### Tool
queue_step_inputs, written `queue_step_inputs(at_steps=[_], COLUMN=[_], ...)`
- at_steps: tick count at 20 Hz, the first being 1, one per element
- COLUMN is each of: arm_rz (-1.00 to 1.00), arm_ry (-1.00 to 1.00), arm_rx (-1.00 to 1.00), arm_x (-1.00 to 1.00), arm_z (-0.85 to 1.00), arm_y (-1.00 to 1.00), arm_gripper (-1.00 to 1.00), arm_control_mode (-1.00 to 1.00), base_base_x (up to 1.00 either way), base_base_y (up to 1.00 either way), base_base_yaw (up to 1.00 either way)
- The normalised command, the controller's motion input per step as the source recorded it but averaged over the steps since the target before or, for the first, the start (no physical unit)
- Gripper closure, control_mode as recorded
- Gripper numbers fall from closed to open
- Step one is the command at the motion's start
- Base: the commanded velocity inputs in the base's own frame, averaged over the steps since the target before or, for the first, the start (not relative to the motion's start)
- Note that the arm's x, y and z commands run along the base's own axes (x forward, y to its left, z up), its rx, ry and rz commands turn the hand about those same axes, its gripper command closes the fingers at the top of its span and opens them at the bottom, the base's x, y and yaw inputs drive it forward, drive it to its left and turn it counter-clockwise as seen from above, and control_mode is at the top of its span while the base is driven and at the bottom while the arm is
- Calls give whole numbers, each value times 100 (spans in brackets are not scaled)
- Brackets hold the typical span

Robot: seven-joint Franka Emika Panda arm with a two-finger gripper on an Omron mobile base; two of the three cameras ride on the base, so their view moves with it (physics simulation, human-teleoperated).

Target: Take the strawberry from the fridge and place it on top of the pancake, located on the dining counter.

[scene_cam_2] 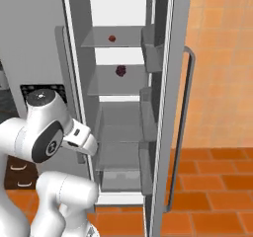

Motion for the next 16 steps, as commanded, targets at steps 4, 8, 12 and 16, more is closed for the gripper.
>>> queue_step_inputs(at_steps=[4,8,12,16], arm_rz=[0,0,0,0], arm_ry=[0,0,0,0], arm_rx=[0,0,0,0], arm_x=[0,0,0,0], arm_z=[0,0,0,0], arm_y=[0,0,0,0], arm_gripper=[-100,-100,-100,-100], arm_control_mode=[100,100,100,100], base_base_x=[50,97,53,17], base_base_y=[5,-2,-43,-59], base_base_yaw=[-3,6,20,31])
